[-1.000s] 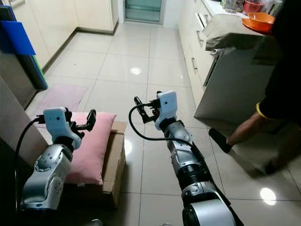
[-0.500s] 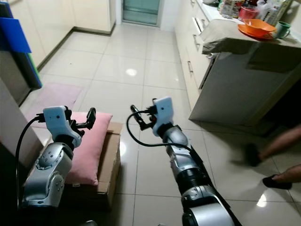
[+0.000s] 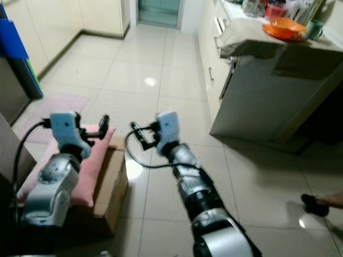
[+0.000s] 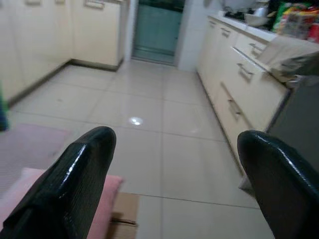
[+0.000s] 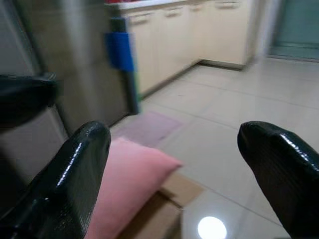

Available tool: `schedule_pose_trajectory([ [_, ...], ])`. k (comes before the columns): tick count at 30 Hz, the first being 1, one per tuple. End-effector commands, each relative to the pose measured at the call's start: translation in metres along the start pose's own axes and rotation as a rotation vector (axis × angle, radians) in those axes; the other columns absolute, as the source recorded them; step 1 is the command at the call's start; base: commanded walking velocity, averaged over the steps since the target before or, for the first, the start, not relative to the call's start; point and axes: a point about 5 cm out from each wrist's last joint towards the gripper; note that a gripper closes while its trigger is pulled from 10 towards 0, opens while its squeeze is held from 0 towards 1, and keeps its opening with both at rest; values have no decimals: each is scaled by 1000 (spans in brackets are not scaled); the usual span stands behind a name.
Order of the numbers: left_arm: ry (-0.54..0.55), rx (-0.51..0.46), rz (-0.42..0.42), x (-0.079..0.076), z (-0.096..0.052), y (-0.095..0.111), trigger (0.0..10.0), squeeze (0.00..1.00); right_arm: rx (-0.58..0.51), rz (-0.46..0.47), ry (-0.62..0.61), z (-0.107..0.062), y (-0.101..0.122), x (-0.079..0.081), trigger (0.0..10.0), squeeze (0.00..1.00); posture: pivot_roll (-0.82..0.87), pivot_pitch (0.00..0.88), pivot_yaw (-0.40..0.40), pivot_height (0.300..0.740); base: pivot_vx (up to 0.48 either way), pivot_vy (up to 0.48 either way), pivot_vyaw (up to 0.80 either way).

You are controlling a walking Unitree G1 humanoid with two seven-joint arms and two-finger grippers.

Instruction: Setting the table

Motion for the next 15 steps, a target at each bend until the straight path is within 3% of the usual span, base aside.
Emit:
schedule_pose_trajectory([
  [1, -11, 6, 2, -4, 1, -1, 10000, 0, -25, -5, -11, -2, 5, -5, 10000, 0, 31, 0, -31, 740, 0, -480, 0],
  [8, -44, 29, -14, -13, 6, -8, 10000, 0, -39, -47, -11, -5, 9, -10, 10000, 0, -36, 0, -6, 740, 0, -480, 0],
  [15, -98, 22, 25, -24, 8, -5, 10000, 0, -29, -32, -48, -9, 6, -16, 10000, 0, -20, 0, -5, 740, 0, -480, 0],
])
Point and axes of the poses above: a point about 5 cm out from each wrist's last joint towards the gripper, its own z axis pointing out of the wrist towards the gripper, its own y axis along the axis of the wrist's last joint, x = y × z, and after that the axes turned 1 degree about z, right-handed
